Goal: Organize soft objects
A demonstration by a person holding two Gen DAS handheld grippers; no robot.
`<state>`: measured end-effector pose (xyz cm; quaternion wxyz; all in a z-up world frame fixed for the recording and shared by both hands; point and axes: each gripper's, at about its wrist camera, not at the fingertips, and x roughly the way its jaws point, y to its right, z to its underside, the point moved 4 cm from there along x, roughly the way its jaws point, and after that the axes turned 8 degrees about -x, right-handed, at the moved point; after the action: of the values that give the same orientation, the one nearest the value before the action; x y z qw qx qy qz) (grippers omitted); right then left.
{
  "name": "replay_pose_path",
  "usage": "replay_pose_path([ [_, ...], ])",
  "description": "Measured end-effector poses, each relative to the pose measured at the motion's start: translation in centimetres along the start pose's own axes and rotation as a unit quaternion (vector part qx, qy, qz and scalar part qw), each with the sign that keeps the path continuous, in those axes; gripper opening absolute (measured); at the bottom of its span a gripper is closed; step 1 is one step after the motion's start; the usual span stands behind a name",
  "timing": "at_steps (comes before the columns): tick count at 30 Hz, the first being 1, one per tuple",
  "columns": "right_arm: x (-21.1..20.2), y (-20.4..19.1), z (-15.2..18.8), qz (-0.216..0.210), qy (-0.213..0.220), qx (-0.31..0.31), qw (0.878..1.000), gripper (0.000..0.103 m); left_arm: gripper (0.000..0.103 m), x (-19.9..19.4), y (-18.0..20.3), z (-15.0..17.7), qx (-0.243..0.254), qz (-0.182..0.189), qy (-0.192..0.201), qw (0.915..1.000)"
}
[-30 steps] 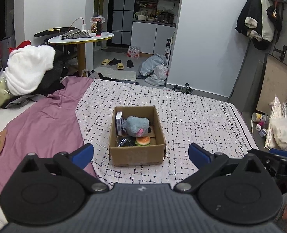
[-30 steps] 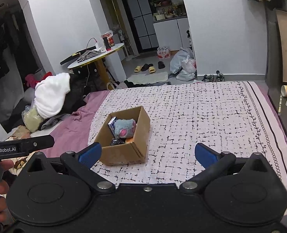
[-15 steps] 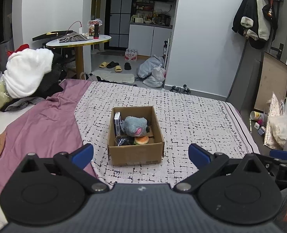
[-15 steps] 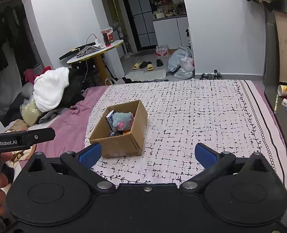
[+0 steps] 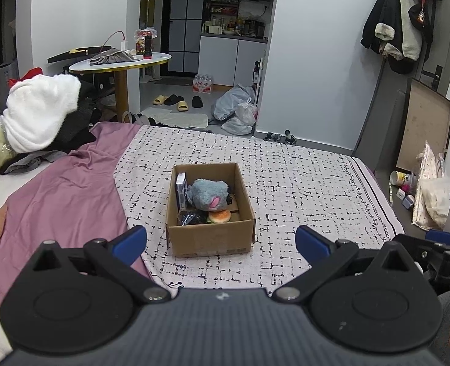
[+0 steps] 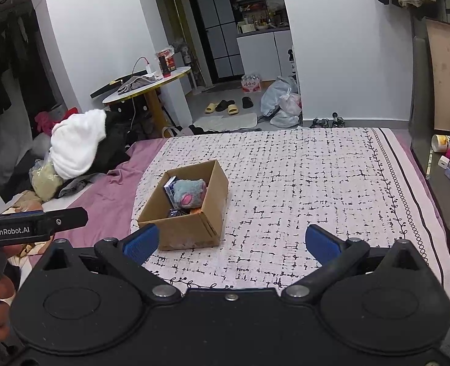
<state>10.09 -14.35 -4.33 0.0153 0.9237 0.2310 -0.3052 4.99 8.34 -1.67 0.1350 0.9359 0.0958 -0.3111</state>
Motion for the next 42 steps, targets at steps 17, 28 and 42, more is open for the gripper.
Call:
replay_pose_path([
  [17,0.14,-0.39,0.06,0.001,-0.006,-0.008,1.0,0.103,0.103,0.06,-0.05,0.46,-0.001,0.002,-0.006,1.0],
  [28,0.31,-0.34,0.3,0.006,-0.01,-0.01,1.0,0.103,0.103,0.16,-0.19,0.59,-0.005,0.003,-0.013,0.9999],
  [42,0.32,-0.43,0.19,0.007,-0.009,-0.014,1.0,0.103,0.103,0.08,-0.04,0.52,-0.002,0.007,-0.013,0.9999],
])
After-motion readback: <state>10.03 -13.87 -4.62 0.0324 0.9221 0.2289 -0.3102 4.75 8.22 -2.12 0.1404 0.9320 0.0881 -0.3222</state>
